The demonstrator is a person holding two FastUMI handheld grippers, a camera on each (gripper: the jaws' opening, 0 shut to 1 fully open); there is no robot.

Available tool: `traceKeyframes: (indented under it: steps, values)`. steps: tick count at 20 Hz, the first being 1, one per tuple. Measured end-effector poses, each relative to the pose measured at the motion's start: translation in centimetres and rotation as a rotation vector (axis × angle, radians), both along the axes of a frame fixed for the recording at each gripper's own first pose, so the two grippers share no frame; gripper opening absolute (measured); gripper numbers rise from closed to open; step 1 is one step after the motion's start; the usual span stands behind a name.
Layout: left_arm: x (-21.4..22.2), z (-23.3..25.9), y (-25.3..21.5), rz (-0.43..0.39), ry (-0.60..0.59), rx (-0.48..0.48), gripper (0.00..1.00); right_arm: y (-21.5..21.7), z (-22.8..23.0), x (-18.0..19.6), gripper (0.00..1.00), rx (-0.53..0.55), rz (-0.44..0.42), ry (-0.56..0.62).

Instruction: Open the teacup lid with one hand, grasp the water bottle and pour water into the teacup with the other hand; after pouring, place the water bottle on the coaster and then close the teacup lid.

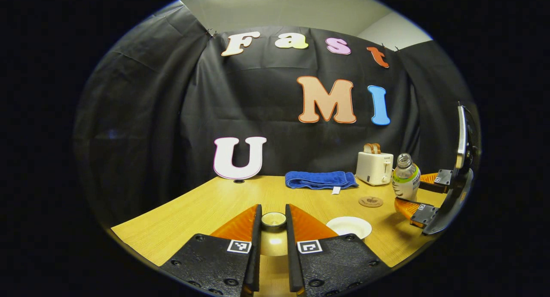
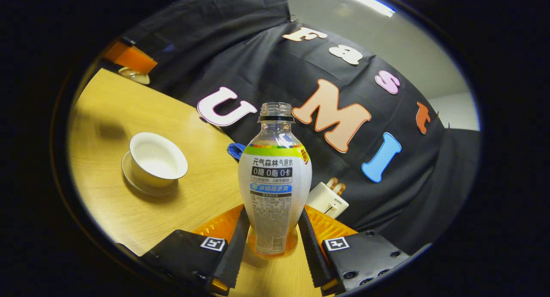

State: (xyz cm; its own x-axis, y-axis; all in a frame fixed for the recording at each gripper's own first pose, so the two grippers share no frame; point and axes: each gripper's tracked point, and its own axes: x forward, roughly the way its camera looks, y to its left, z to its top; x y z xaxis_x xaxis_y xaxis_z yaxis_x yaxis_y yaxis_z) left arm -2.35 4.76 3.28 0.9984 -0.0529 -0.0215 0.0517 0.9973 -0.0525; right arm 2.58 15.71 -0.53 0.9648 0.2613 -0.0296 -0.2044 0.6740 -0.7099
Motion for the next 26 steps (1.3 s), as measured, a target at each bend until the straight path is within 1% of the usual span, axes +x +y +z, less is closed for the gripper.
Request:
traceKeyframes:
  steps: [2,5,10,13,15,18,21,22,26]
  values:
    - [-0.3,-0.2,0.1,0.0,0.003,-0.002,0.24,1.1,-0.6,-0.1,0.69,-0.094,0.009,-0.037]
    - [-0.5,-0.4,0.3,0.002,0.005,-0.003,0.24,1.3,-1.7,0.1,0.68,-0.237,0.025,-0.091]
    - [-0.7,-0.4,0.2,-0.003,0.002,-0.004,0.24,2.1,-3.1,-0.2,0.68,-0.435,0.065,-0.153]
    - [-0.6,-0.4,0.3,-0.006,-0.001,-0.002,0.24,2.7,-3.8,0.2,0.68,-0.496,0.083,-0.154]
    - [-0.7,-0.4,0.4,-0.006,0.0,-0.004,0.24,3.1,-3.7,0.3,0.65,-0.523,0.091,-0.162]
    - [-0.7,-0.6,0.4,-0.009,0.001,-0.006,0.24,3.6,-3.4,-0.3,0.67,-0.592,0.11,-0.211]
    - [-0.7,-0.4,0.6,-0.007,-0.005,0.001,0.25,3.8,-3.1,-0.3,0.65,-0.673,0.127,-0.25]
    - [-0.7,-0.4,0.6,-0.007,-0.007,0.002,0.24,3.9,-3.0,-0.1,0.64,-0.691,0.132,-0.256]
    - [-0.7,-0.3,0.9,-0.009,-0.01,-0.008,0.24,4.5,-2.2,0.0,0.67,-0.74,0.135,-0.296]
